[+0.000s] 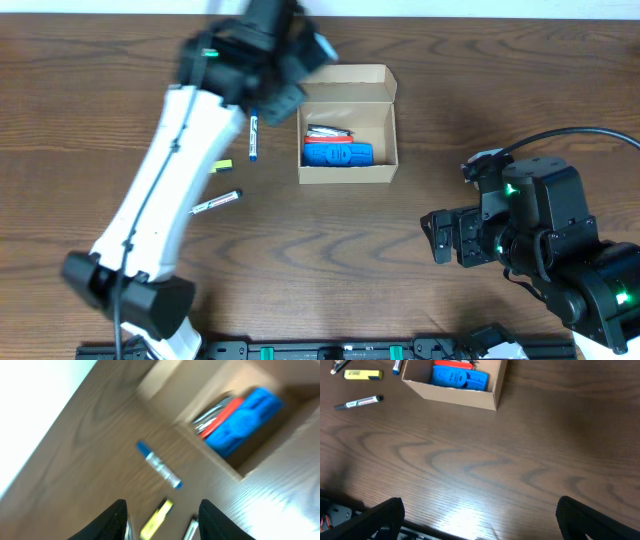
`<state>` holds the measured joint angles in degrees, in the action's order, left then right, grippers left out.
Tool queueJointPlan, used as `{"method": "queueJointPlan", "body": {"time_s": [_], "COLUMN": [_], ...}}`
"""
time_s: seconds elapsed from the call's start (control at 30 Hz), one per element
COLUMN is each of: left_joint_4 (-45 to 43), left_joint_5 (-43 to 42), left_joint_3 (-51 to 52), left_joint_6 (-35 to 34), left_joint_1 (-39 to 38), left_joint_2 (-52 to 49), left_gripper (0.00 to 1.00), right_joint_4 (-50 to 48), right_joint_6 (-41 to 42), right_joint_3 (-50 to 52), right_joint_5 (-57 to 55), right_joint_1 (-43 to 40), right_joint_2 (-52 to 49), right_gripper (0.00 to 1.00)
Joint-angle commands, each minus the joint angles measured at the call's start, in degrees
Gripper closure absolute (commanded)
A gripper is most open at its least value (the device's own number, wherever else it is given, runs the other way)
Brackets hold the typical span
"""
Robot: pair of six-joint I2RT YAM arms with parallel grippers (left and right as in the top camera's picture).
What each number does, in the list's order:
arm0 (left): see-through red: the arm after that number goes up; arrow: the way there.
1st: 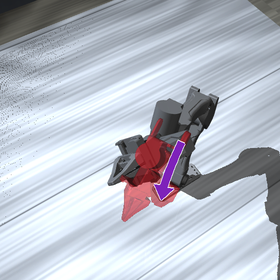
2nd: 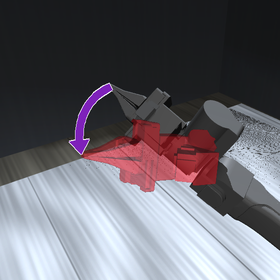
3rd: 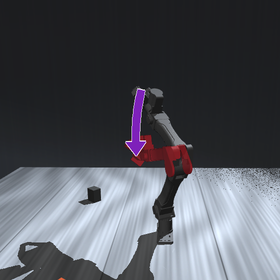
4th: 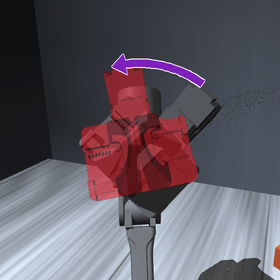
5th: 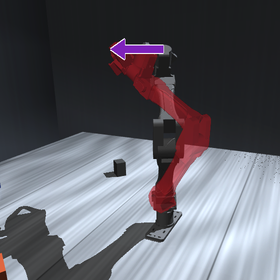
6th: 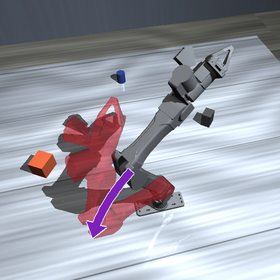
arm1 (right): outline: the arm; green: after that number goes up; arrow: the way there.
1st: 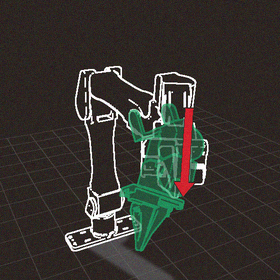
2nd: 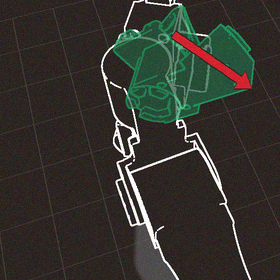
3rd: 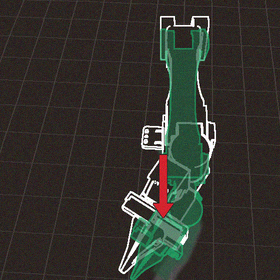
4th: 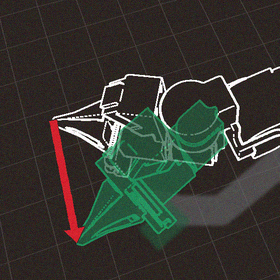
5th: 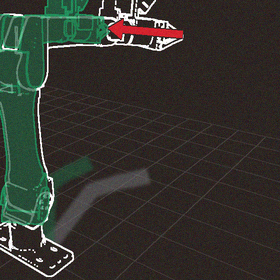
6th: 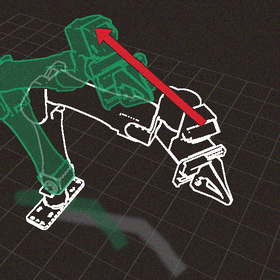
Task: Pack container
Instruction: 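Move the left gripper to the correction tape roller and grasp it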
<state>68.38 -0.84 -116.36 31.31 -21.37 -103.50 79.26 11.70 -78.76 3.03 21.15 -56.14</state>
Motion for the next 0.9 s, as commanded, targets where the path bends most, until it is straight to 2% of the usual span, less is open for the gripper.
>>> {"method": "queueJointPlan", "body": {"time_s": [0.0, 0.2, 0.33, 0.5, 0.63, 0.73, 0.87], "left_joint_4": [2.2, 5.8, 8.3, 7.4, 0.9, -7.1, -16.1], "left_joint_5": [1.4, 0.7, -2.3, -8.7, -8.3, -4.1, -3.2], "left_joint_3": [-0.1, 0.2, 1.2, 5.2, 15.1, 25.2, 35.9], "left_joint_6": [-7.1, -11.9, -12.0, -11.4, -9.7, -8.9, -3.1], "left_joint_1": [6.6, 17.9, 23.6, 28.5, 30.2, 30.4, 31.1], "left_joint_2": [-0.6, -2.7, -4.0, -3.1, 1.5, 6.3, 10.5], "left_gripper": [0.53, 0.53, 0.54, 0.53, 0.53, 0.54, 0.48], "right_joint_4": [0.0, 0.0, 0.0, 0.0, 0.0, 0.0, 0.0], "right_joint_6": [0.5, 0.4, 0.4, 0.4, 0.5, 0.5, 0.5], "right_joint_3": [0.0, 0.0, 0.0, 0.0, 0.0, 0.0, 0.0], "right_joint_5": [-0.2, -0.2, -0.2, -0.2, -0.2, -0.2, -0.2], "right_joint_1": [0.5, 0.5, 0.5, 0.5, 0.5, 0.5, 0.5], "right_joint_2": [0.0, 0.0, 0.0, 0.0, 0.0, 0.0, 0.0], "right_gripper": [0.01, 0.01, 0.01, 0.01, 0.01, 0.01, 0.01]}}
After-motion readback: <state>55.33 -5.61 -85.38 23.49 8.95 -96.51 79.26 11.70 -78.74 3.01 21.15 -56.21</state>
